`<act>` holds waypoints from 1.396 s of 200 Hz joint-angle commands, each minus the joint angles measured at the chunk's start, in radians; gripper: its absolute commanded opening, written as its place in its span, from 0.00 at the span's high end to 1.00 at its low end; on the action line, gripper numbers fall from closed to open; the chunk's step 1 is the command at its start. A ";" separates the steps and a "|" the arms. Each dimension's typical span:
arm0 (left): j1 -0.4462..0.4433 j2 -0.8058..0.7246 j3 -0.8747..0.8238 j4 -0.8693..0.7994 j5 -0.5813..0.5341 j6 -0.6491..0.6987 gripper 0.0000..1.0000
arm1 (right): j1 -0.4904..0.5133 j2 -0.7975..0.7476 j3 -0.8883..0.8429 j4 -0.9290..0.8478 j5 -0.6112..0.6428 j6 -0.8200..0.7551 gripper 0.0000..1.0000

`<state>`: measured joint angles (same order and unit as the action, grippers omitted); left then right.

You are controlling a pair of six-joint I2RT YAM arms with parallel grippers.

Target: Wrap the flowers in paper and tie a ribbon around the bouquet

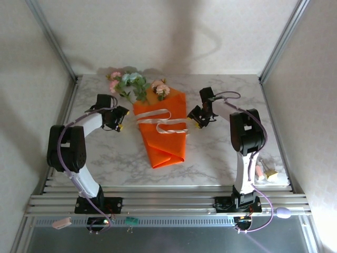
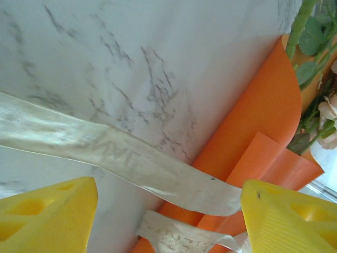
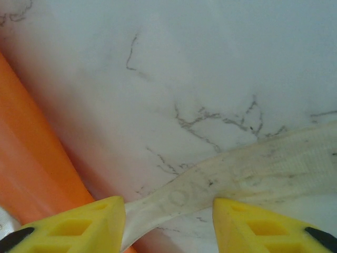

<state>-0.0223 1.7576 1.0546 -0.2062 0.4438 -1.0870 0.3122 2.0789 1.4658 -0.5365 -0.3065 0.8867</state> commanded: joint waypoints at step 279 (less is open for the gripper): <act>-0.490 0.578 0.908 -0.399 -0.262 0.649 0.62 | 0.165 -0.088 -0.156 0.307 -0.112 0.421 0.60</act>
<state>-0.5156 2.3352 1.9121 -0.6201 0.1535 -0.4007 0.4480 1.9785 1.3613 -0.2901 -0.3935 1.2182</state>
